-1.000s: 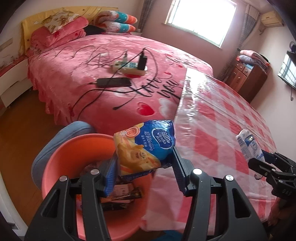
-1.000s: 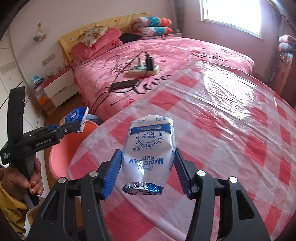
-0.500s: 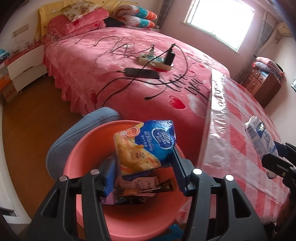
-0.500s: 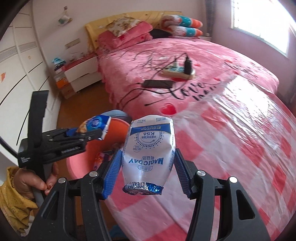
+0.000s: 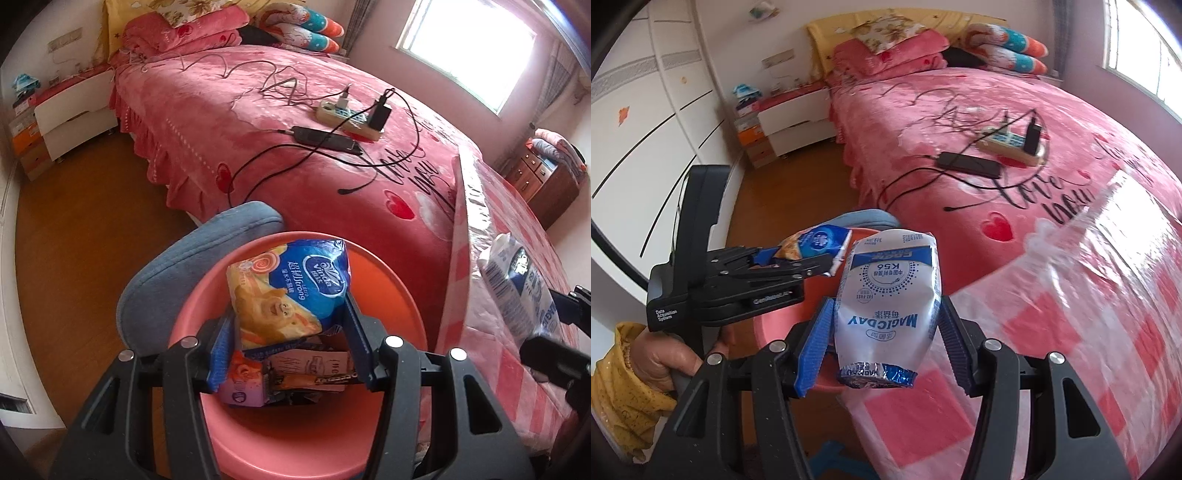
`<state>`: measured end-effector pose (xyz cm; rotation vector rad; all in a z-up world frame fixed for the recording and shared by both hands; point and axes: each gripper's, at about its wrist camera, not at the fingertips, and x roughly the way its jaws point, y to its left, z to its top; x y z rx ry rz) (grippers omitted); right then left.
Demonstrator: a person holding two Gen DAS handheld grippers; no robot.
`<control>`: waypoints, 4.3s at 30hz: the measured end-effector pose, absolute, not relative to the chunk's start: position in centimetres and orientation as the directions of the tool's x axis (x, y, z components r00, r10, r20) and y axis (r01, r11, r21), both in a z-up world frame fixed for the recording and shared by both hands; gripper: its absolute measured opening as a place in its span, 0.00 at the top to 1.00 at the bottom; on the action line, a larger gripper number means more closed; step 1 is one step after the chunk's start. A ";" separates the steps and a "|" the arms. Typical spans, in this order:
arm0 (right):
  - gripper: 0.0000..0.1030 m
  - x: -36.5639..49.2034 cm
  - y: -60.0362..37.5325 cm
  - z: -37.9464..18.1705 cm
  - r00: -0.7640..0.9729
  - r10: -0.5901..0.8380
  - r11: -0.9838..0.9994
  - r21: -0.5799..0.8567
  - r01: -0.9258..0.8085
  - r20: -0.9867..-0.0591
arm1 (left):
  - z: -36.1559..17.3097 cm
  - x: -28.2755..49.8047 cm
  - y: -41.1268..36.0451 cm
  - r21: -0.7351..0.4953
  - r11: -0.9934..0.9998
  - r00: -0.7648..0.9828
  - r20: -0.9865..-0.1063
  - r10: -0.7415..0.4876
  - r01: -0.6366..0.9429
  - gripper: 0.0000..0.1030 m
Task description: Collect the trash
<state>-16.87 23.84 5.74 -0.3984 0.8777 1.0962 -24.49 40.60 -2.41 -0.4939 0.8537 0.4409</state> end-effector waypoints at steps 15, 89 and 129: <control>0.26 -17.8 25.8 3.0 0.074 0.605 0.399 0.221 -0.890 -0.793 | -4.6 -24.9 42.6 -0.249 0.766 0.545 -0.824 0.155 -0.593 0.30; 0.13 -7.6 -0.5 6.0 0.559 0.543 0.823 0.266 -0.502 -0.627 | 4.6 -13.6 23.1 -0.056 0.944 0.659 -0.730 0.183 -0.324 0.09; 0.13 -5.8 -16.5 7.5 0.827 0.226 0.973 0.161 -0.165 -0.516 | 7.4 -3.7 5.0 0.014 0.997 0.751 -0.657 0.065 -0.073 0.07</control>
